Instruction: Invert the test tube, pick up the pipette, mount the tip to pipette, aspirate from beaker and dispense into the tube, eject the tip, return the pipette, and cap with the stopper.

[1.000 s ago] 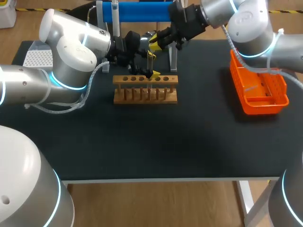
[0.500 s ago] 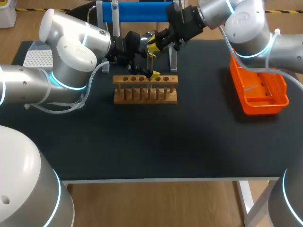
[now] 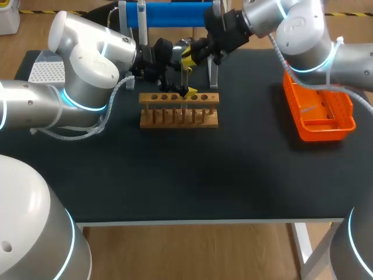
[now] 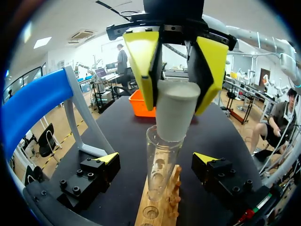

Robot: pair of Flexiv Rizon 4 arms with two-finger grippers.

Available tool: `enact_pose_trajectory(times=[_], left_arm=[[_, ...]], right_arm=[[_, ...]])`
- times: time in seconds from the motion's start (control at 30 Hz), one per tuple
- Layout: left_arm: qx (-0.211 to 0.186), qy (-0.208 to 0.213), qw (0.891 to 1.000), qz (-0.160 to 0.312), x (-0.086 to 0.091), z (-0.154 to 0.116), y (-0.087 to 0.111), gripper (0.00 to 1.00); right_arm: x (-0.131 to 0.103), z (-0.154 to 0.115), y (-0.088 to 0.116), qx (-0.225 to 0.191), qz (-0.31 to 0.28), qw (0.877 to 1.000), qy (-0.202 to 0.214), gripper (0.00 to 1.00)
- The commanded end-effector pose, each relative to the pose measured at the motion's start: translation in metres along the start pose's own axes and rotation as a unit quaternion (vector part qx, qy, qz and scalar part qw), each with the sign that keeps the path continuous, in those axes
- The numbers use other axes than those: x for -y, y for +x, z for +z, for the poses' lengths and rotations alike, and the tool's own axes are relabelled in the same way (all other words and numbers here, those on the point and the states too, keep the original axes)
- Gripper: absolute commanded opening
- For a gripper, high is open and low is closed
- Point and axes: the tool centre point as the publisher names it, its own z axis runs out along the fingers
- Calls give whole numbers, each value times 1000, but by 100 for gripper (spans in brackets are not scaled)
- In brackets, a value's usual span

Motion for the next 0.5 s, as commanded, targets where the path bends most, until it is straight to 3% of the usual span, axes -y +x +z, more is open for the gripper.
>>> enact_pose_trajectory(times=[0.03, 0.5], left_arm=[[-1, 1, 1000, 0, -1, 1, -1, 100], [-1, 1, 1000, 0, -1, 1, -1, 100]], right_arm=[[2, 3, -1, -2, 1, 1000, 3, 0], [-1, 1, -2, 2, 0, 1000, 1, 0]])
